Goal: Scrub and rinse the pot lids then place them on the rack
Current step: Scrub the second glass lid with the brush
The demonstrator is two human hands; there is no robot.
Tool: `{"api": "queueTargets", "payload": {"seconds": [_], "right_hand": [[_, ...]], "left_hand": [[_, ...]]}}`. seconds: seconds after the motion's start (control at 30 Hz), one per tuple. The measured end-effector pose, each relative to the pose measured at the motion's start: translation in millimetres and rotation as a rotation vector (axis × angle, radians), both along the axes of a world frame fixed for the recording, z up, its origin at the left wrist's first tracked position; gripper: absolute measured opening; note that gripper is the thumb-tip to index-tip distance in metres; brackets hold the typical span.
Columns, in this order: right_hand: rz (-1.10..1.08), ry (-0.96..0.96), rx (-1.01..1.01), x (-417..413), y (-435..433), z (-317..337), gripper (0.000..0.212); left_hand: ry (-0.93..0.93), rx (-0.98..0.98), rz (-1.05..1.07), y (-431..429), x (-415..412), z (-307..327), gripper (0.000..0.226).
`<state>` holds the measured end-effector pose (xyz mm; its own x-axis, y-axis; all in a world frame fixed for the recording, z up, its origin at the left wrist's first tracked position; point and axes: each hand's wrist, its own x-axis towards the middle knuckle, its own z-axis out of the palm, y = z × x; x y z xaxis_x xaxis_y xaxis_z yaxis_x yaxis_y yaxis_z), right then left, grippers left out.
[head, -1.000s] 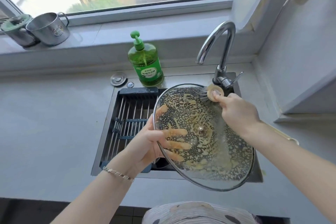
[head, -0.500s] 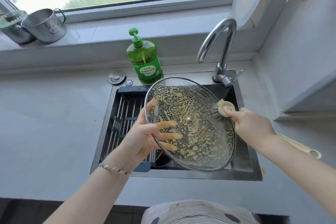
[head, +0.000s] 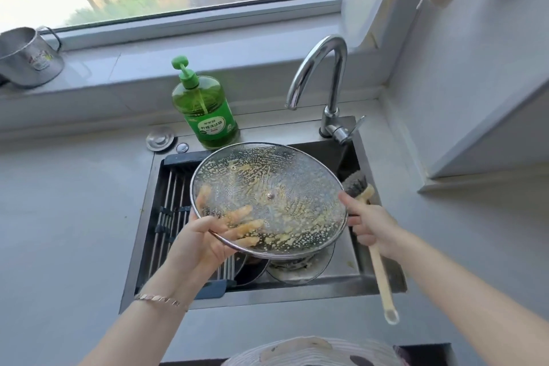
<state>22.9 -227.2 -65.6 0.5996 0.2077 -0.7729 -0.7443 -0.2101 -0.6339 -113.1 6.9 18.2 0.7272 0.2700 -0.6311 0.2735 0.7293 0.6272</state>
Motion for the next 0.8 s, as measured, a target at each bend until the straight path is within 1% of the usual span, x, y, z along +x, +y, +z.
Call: {"api": "queueTargets", "payload": {"seconds": [0.07, 0.1, 0.13, 0.17, 0.2, 0.27, 0.33, 0.37, 0.4, 0.43, 0.47, 0.53, 0.6, 0.63, 0.7, 0.77, 0.8], "right_hand": [[-0.059, 0.097, 0.161, 4.5, 6.5, 1.3, 0.065], [-0.079, 0.106, 0.212, 7.1, 8.4, 1.3, 0.074], [-0.096, 0.104, 0.232, 9.5, 8.9, 1.5, 0.085], [-0.105, 0.108, 0.242, 11.4, 8.8, 1.5, 0.089], [-0.105, 0.115, 0.263, 12.6, 8.5, 2.3, 0.081], [-0.101, 0.142, 0.318, 12.7, 7.2, 5.6, 0.049], [-0.103, 0.136, 0.306, 13.2, 4.5, 7.6, 0.023], [-0.104, 0.115, 0.275, 14.8, 1.1, 6.6, 0.019], [-0.112, 0.085, 0.240, 16.8, -2.2, 6.7, 0.020], [-0.118, 0.046, 0.209, 19.3, -4.5, 9.9, 0.020], [-0.123, -0.003, 0.178, 22.5, -6.5, 15.0, 0.020], [-0.137, -0.130, 0.106, 30.3, -11.4, 27.3, 0.017], [-0.129, -0.292, -0.013, 38.7, -17.8, 36.8, 0.015], [-0.085, -0.383, -0.096, 41.8, -20.4, 38.8, 0.014], [0.067, -0.528, -0.317, 46.7, -23.9, 34.4, 0.009], [0.187, -0.591, -0.500, 49.7, -24.9, 23.7, 0.006], [0.226, -0.589, -0.551, 50.2, -24.9, 16.1, 0.008]], "left_hand": [[0.004, -0.003, -0.017, -4.3, 5.5, 4.2, 0.090], [0.010, -0.003, -0.024, -6.7, 8.1, 6.1, 0.087], [0.020, -0.005, -0.027, -9.1, 10.2, 8.0, 0.086], [0.025, -0.016, -0.029, -11.0, 12.4, 8.4, 0.086], [0.022, -0.036, -0.033, -11.0, 13.9, 5.5, 0.087], [0.023, -0.098, -0.050, -7.6, 14.8, -8.1, 0.092], [0.075, -0.137, -0.084, -3.6, 16.0, -22.7, 0.099], [0.103, -0.141, -0.121, -3.3, 16.9, -27.6, 0.103], [0.121, -0.150, -0.162, -3.3, 17.4, -31.6, 0.105], [0.135, -0.145, -0.197, -3.9, 19.3, -35.1, 0.101], [0.163, -0.105, -0.218, -5.2, 22.5, -37.6, 0.091], [0.322, 0.061, -0.248, -4.5, 30.1, -46.4, 0.083], [0.496, 0.236, -0.243, -1.3, 36.1, -54.1, 0.074], [0.538, 0.284, -0.237, 1.5, 38.4, -58.3, 0.068], [0.563, 0.291, -0.219, 5.3, 41.7, -62.0, 0.053], [0.566, 0.299, -0.292, 5.1, 42.4, -61.3, 0.043], [0.563, 0.316, -0.343, 3.7, 42.2, -60.6, 0.040]]}}
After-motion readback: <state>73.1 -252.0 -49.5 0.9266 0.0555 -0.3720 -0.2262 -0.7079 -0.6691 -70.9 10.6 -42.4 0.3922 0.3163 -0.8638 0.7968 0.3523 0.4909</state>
